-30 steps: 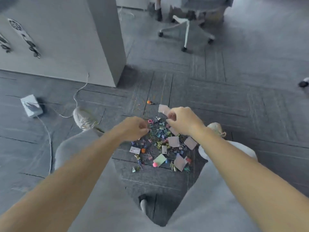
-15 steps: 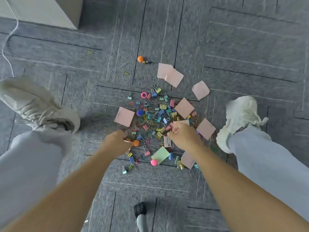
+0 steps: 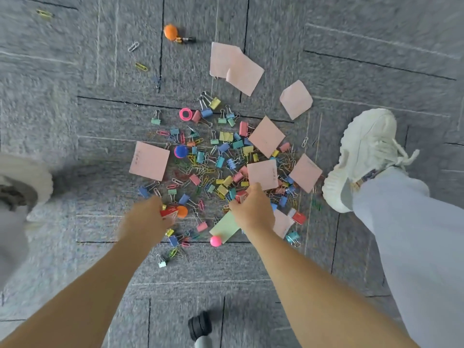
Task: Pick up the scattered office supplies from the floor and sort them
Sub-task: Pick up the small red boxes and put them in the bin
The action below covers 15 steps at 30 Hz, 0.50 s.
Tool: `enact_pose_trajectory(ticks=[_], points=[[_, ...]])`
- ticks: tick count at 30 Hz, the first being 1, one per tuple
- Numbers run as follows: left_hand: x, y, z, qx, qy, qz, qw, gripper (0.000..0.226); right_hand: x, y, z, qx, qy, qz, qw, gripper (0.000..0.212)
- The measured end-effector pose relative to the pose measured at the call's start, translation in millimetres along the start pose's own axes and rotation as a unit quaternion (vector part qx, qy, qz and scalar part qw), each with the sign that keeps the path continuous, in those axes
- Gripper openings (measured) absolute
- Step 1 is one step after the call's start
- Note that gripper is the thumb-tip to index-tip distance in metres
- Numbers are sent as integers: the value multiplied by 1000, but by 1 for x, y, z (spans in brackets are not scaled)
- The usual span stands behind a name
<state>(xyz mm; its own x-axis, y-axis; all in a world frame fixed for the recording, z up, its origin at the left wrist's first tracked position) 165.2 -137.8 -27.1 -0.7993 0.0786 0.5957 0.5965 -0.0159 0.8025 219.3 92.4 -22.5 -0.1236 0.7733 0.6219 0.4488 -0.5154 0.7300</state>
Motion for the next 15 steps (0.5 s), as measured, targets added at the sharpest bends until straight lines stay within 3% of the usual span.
enact_pose_trajectory(ticks=[5,9,12,15], points=[[7,21,36,-43,84,-21,995,27,53,3,24,-8,-105,48,993,22],[13,25,79,-92,177,-66,978,45,84,-11,68,-34,37,13,999,8],[14,23,109,-98,232,-104,962,48,89,-22,98,-39,138,6,990,31],[13,17,131,-88,267,-105,954,48,84,-32,113,-7,228,-1,974,37]])
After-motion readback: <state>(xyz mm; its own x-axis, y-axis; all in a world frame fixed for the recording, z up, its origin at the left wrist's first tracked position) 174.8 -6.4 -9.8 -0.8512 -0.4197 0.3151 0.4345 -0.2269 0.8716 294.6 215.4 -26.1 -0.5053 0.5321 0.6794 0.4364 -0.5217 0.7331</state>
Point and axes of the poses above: each hand's wrist, its own y-axis away from the middle knuckle, its own x-axis out of the back of the hand, z = x × y, the point moved 2 cm from there along -y, towards the middle knuckle, and after that the axes turned 11 degrees about -y, right-handed, at the moved point
